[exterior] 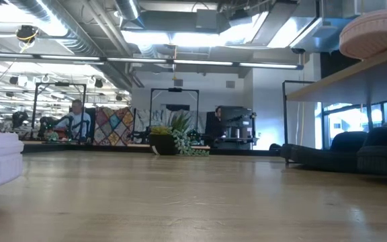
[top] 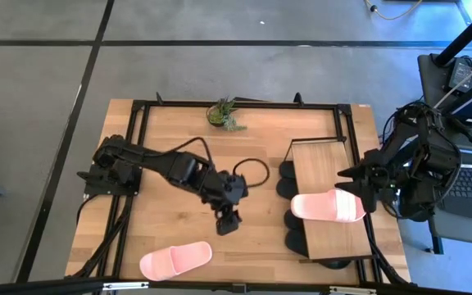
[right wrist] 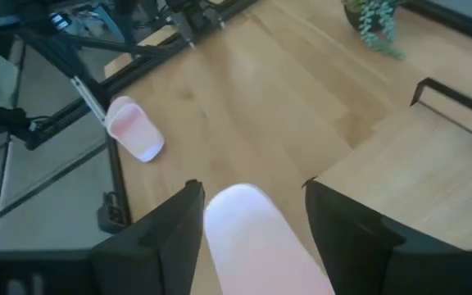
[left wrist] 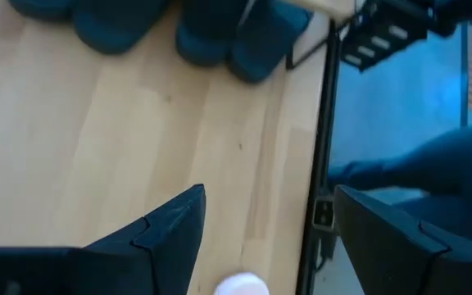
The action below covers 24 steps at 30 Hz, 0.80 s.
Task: Pick and place slides into the shelf
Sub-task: Put the pink slides on the shelf
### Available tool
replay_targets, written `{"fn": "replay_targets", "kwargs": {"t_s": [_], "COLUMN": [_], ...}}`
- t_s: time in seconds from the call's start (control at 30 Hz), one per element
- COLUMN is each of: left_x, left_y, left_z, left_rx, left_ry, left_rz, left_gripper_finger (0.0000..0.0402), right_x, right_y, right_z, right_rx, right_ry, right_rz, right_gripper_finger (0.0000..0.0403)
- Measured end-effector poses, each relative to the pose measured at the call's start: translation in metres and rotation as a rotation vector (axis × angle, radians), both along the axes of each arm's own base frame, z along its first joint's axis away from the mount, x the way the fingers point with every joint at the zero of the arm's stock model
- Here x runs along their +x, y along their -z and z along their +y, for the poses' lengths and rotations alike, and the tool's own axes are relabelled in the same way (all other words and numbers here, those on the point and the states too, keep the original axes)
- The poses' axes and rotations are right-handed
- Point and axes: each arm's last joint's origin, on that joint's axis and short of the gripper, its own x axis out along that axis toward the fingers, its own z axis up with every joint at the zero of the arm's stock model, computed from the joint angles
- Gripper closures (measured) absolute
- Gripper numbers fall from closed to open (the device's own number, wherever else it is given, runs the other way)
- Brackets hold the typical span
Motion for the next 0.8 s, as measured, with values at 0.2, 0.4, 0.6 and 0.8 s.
{"fn": "replay_targets", "kwargs": {"t_s": [0.2, 0.4, 0.6, 0.8], "left_x": [-0.014, -0.033, -0.045, -0.052], "left_y": [0.004, 0.016, 0.031, 0.057], "left_z": [-0.023, -0.042, -0.062, -0.086], "left_rx": [-0.02, 0.065, 0.31, 0.433], "left_ry": [0.003, 0.039, 0.37, 0.696], "left_rz": [0.083, 0.231, 0.281, 0.385], "left_gripper_finger": [0.0144, 0.0145, 0.0151, 0.0157], "right_x": [0.004, 0.006, 0.007, 0.006], "right_y": [-0.001, -0.002, -0.003, -0.004], "right_z": [-0.003, -0.009, -0.016, -0.018], "right_rx": [-0.054, -0.104, -0.133, -0.171], "right_ry": [-0.005, -0.013, -0.006, -0.024], "right_rz": [0.004, 0.008, 0.009, 0.011], "right_gripper_finger": [0.0189, 0.0189, 0.0189, 0.0189]}}
